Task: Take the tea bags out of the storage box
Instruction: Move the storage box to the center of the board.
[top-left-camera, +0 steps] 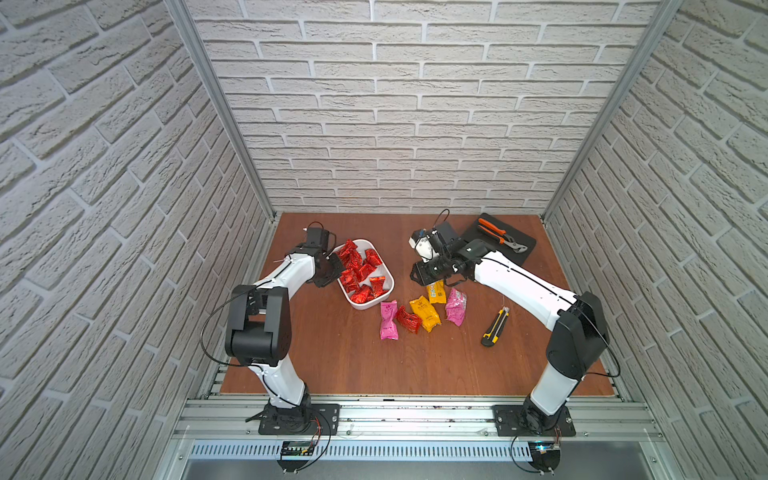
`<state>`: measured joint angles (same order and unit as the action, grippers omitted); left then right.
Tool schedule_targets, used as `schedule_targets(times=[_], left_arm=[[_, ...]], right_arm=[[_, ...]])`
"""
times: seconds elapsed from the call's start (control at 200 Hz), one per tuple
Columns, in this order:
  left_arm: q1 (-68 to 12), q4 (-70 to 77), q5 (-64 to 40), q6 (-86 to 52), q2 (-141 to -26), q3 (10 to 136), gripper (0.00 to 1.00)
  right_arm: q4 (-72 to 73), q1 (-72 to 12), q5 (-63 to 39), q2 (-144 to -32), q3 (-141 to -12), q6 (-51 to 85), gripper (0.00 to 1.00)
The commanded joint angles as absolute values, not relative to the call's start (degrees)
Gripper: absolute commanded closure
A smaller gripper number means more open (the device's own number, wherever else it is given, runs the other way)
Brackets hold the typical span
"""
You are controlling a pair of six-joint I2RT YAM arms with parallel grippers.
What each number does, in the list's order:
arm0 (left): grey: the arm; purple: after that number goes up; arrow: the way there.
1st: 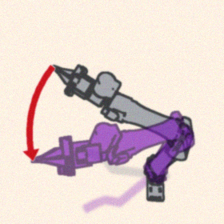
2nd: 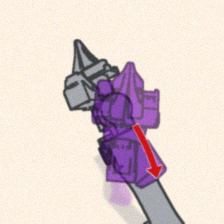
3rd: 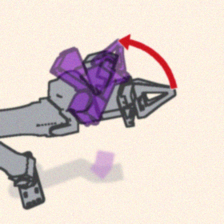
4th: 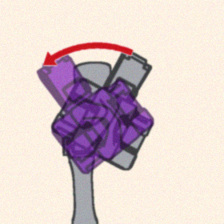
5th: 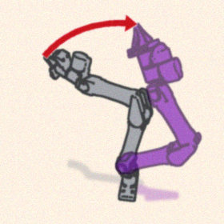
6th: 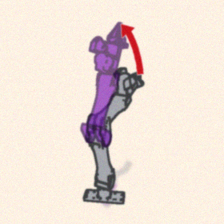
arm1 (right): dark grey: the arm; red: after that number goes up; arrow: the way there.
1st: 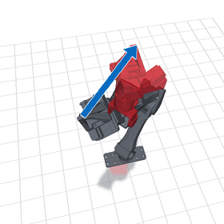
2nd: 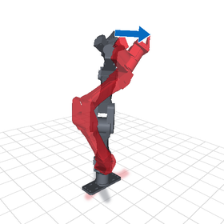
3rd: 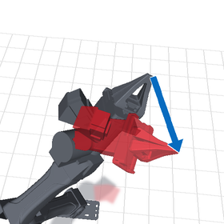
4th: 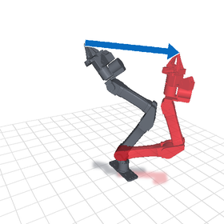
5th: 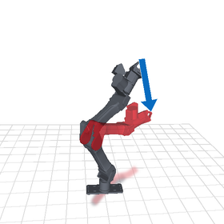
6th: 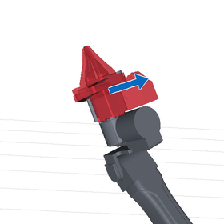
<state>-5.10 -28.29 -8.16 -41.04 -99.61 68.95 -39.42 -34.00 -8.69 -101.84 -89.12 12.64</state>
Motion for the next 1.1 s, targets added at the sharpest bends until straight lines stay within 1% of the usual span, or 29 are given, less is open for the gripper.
schedule_targets(times=[0.0, 0.285, 0.385, 0.685, 0.9, 1.095], left_arm=[[-3.9, -32.4, -8.9, -31.7, -100.6, 71.4, 1.00], [-2.9, -40.5, -7.5, -22.6, -103.3, 76.8, 1.00], [-2.8, -41.4, -7.9, -20.3, -104.4, 78.4, 1.00], [-2.8, -42.5, -8.9, -18.8, -105.3, 80.6, 1.00], [-2.8, -42.3, -9.6, -19.4, -104.9, 80.5, 1.00], [-2.8, -41.6, -9.7, -20.0, -104.8, 79.9, 1.00]], right_arm=[[-38.2, -35.6, -9.0, -104.3, -93.1, 12.0, 0.61], [-35.3, -39.6, -7.7, -112.9, -102.8, 17.7, 0.56], [-36.1, -40.5, -6.6, -118.7, -107.9, 19.2, 0.55], [-39.9, -42.3, -3.1, -130.6, -122.5, 22.0, 0.54], [-40.8, -43.3, 3.3, -133.4, -124.6, 23.5, 0.57], [-40.1, -43.8, 5.2, -134.9, -125.2, 23.2, 0.59]])
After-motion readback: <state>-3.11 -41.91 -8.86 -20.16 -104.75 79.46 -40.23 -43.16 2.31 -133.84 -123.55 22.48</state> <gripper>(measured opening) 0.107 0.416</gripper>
